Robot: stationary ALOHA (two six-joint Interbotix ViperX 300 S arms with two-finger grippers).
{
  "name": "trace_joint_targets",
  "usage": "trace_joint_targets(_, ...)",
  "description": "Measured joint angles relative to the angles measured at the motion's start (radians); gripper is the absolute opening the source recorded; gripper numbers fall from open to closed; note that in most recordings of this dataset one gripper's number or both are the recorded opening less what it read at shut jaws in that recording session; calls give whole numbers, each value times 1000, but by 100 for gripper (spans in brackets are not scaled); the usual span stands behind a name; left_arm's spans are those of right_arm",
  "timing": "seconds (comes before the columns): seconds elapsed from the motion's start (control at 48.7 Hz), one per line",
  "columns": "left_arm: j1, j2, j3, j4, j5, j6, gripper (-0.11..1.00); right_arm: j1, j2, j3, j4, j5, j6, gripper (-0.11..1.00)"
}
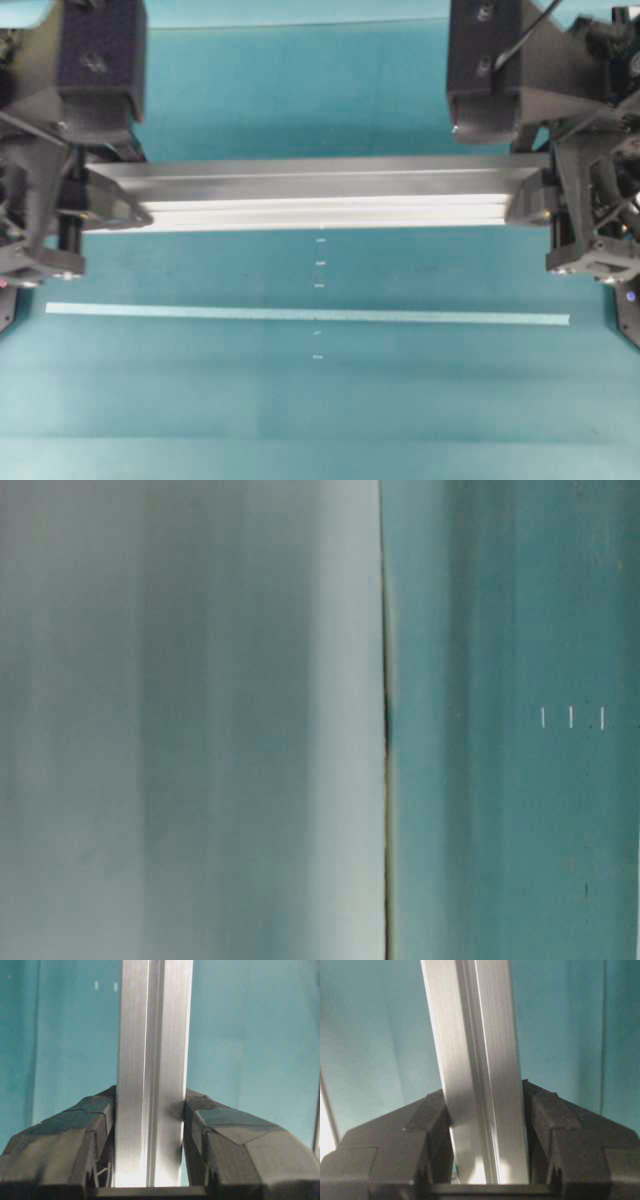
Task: Lift the metal rail with both hands.
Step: 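Hold the rail raised horizontally between both grippers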
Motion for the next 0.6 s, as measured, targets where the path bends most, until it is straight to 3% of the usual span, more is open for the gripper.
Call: trace_joint_targets(0.596,-3,17,-41,0,18,2,31,8,5,9,-2,0,-15,39)
